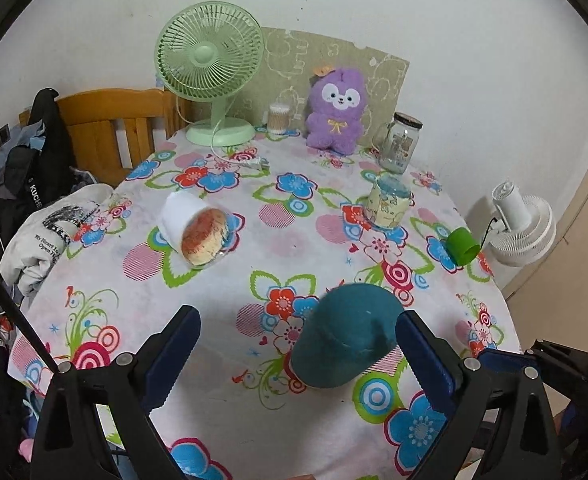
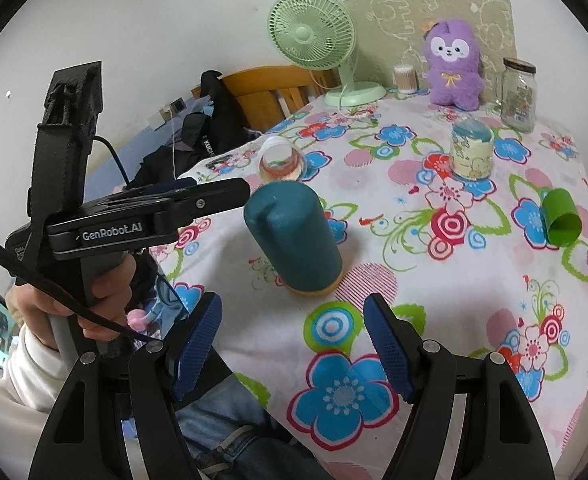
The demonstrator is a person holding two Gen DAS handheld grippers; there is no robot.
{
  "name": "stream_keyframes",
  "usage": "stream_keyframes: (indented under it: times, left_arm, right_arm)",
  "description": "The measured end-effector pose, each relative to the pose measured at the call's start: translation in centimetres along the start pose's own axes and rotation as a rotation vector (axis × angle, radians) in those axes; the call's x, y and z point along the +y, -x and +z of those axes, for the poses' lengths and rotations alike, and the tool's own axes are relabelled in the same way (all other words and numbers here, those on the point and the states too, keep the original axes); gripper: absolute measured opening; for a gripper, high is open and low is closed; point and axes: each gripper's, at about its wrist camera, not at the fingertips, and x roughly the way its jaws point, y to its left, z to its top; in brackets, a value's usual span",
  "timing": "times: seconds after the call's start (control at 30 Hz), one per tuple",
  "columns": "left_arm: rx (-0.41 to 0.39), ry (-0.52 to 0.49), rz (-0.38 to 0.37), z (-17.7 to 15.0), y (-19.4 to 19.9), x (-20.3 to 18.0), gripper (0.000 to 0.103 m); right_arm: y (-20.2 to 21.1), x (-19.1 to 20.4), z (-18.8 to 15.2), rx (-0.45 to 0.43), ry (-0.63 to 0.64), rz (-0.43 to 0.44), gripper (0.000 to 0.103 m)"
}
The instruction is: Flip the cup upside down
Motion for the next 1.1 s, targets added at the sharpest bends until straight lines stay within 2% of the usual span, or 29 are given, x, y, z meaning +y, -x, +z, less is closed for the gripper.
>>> stream_keyframes:
  times: [0.43,0.6,0.73,0.83,0.9,0.97,1.1]
  left_arm:
    - [-0.036,-0.025,0.006,1.6,2.1,2.0,0.1]
    - [-0.03,-0.072,0.001,2.3,2.3,2.6,0.1]
    - [-0.056,-0.089,0.01,2.2,2.8,3.1,0.1]
    - [-0.068,-0.091,0.01,2.0,3.0,3.3,0.1]
    - [-0.074,-0.09,0.007,1.8,3.0,3.5,0.1]
    - [-0.085,-0.088,0.008,1.6,3.2,3.6,0.1]
    - [-0.114,-0.089,0.017,1.2,3.9,3.7,0.102]
  right_arm:
    - [-0.1,1.5,2.1,-0.011,0.025,-0.015,0.076]
    - [-0.2,2.2,2.6,-0.016,0.027,-0.055,0.076]
    - [-0.1,3.0,2.9,-0.045,0.038,-0.116,0.077]
    - [0.3,3.9,2.9,-0.077,0.039,-0.15,0.08]
    - [0.6,4.6,2.9,-0.107,0.042,-0.182,0.085]
    - [0.9,5.3,2.7,-0.146,0.044,-0.228,0.095]
    - [1.4,6.1,2.3,-0.186,0.04,-0.283,0.098]
